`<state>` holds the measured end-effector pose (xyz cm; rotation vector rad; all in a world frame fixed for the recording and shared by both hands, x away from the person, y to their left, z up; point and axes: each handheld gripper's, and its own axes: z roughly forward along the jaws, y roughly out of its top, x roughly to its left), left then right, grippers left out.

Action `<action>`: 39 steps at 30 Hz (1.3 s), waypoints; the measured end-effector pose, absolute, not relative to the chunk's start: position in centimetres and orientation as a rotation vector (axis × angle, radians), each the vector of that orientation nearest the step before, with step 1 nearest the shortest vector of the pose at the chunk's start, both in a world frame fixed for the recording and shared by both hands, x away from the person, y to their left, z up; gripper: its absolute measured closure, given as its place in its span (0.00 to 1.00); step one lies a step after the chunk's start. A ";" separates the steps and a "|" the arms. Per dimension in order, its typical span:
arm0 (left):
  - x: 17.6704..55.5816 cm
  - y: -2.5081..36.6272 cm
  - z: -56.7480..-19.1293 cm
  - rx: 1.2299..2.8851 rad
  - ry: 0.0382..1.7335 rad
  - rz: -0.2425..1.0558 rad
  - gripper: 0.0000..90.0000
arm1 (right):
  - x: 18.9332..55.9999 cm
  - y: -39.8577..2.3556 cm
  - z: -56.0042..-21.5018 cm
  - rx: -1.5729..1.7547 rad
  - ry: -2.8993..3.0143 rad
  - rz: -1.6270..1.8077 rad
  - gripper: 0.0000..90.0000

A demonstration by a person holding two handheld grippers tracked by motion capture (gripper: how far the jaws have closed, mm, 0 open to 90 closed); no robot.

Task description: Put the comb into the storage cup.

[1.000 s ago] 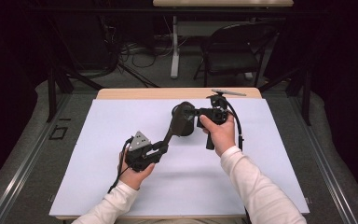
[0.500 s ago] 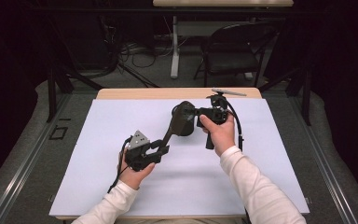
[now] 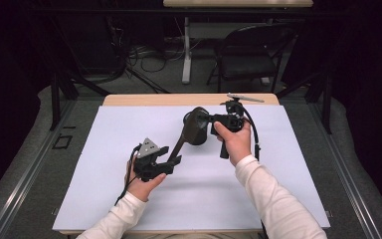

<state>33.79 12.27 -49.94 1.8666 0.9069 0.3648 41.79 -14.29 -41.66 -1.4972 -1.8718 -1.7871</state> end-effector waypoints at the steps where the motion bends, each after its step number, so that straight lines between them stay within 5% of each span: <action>1: 33.9 12.3 -49.9 1.867 0.904 0.372 0.41 | 41.8 -14.3 -41.7 -1.499 -1.873 -1.791 0.97; 39: 34.9 14.1 -48.9 1.890 0.851 0.368 0.28 | 42.5 -15.1 -41.1 -1.546 -1.903 -1.818 0.97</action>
